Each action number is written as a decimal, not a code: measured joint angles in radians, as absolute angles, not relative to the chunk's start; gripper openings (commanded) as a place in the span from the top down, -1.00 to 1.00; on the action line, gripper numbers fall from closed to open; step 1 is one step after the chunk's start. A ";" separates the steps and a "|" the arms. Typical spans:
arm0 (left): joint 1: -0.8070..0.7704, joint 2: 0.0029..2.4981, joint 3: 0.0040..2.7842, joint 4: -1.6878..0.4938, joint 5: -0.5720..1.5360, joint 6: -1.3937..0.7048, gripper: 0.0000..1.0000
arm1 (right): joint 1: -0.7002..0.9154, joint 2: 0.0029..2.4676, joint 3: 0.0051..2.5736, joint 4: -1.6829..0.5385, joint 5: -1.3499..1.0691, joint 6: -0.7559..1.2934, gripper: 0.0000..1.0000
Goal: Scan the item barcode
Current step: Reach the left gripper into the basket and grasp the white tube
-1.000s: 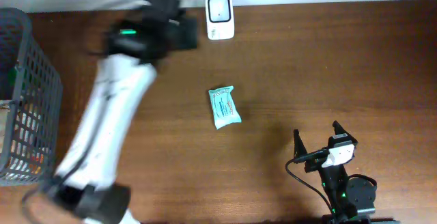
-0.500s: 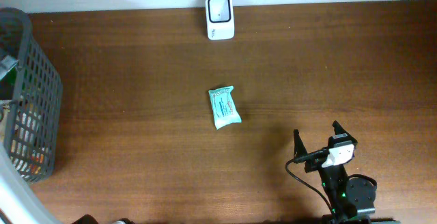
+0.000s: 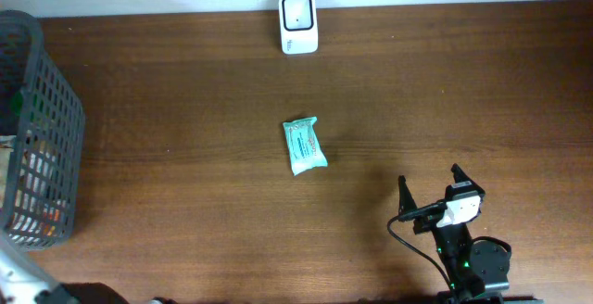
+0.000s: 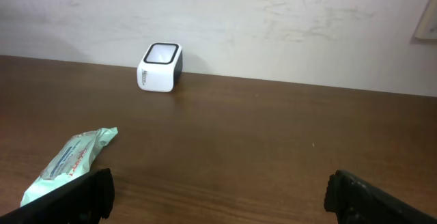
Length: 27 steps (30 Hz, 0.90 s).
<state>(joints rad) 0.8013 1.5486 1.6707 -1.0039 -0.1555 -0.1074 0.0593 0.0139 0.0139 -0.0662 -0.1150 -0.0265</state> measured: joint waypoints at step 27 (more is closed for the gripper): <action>0.832 1.949 1.623 -1.003 -0.018 0.395 -0.56 | 0.059 0.014 0.014 -0.066 -0.115 -0.026 -0.96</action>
<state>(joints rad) 0.8322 1.9491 1.6230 -1.0031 -0.0177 0.3946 0.0593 0.0139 0.0139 -0.0662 -0.1150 -0.0261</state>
